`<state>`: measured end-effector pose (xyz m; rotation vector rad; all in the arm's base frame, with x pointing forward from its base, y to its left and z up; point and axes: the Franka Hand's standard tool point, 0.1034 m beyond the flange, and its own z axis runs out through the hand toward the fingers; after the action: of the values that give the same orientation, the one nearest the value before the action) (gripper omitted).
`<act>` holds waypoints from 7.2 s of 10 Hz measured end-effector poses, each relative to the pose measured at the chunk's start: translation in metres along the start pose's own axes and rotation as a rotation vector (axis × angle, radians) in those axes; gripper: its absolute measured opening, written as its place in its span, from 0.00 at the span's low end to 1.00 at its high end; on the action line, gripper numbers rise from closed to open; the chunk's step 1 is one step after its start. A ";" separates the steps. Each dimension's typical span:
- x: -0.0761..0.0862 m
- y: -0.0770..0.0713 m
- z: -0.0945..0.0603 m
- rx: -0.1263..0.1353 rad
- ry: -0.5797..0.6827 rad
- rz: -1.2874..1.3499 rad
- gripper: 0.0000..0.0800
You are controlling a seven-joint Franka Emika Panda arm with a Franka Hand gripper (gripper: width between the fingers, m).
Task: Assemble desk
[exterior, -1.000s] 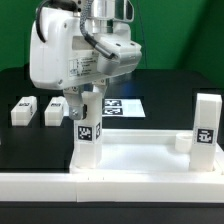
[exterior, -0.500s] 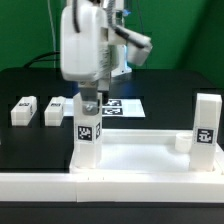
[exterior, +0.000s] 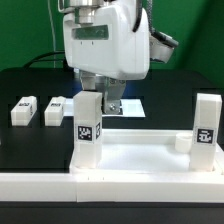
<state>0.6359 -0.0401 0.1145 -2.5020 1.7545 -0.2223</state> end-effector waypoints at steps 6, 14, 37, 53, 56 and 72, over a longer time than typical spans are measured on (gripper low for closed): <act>0.013 0.006 0.001 -0.040 0.021 -0.738 0.81; 0.016 0.013 0.000 -0.074 0.023 -0.590 0.40; -0.048 0.004 -0.021 -0.008 -0.022 -0.158 0.81; -0.064 0.085 0.024 0.020 -0.031 0.342 0.81; -0.066 0.084 0.024 0.025 -0.032 0.352 0.81; -0.112 0.086 0.061 0.091 0.028 0.427 0.81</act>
Offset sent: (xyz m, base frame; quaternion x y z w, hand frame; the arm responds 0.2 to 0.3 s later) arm 0.0077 0.0030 -0.0083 0.0040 -0.0060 -0.3454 0.9384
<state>0.5287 0.0342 0.0338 -2.0098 2.1763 -0.2969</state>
